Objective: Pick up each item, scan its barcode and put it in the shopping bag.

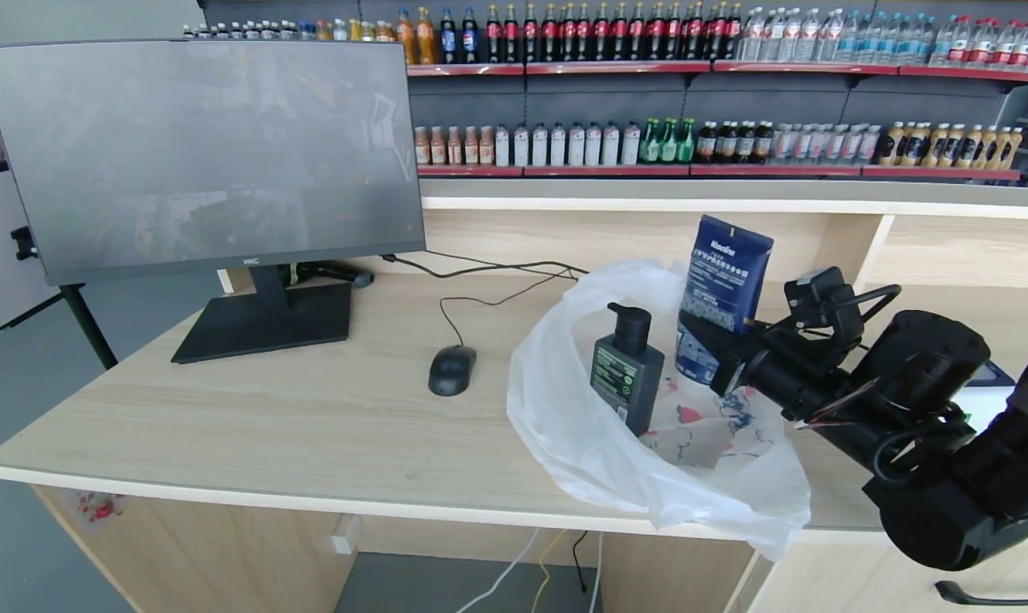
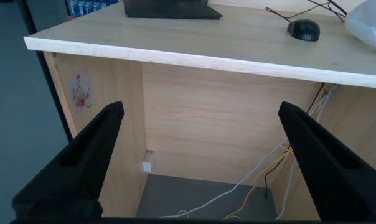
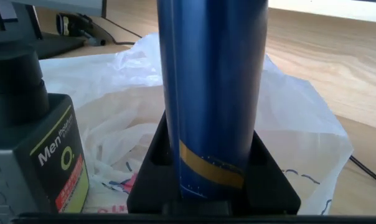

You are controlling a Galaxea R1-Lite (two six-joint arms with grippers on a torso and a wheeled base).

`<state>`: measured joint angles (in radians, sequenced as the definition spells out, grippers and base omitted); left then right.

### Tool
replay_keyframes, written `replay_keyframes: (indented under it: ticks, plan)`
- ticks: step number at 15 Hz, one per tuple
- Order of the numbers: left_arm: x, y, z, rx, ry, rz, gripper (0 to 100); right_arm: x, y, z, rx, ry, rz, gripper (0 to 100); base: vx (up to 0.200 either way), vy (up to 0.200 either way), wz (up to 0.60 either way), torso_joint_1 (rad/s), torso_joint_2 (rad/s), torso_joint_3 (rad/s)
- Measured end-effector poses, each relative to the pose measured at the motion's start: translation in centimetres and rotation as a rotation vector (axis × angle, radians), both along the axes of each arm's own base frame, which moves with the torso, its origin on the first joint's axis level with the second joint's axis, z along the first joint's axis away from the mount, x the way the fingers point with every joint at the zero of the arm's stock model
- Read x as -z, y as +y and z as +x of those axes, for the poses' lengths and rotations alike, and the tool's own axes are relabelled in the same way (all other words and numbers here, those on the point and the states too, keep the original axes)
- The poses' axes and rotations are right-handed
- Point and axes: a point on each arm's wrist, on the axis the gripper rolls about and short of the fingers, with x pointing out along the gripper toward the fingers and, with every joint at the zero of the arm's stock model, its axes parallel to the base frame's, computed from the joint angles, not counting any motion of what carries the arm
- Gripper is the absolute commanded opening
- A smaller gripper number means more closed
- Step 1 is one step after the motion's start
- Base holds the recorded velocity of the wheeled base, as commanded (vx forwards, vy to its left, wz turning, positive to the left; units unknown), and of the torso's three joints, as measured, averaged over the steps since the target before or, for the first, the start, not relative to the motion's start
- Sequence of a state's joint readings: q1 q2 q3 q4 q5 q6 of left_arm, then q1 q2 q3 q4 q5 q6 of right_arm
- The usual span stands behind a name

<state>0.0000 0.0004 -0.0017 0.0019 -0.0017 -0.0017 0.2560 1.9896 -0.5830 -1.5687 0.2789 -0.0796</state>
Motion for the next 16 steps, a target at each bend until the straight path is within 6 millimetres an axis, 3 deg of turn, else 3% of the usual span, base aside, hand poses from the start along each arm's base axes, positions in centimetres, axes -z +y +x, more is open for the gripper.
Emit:
replay_keyframes:
  ticks: [16]
  plan:
    - [0.0,0.0,0.0,-0.002,0.001,-0.003,100,1.8,-0.2,-0.7,0.002,0.072,-0.020,0,0.000,0.000,0.00,0.000,0.00,0.000]
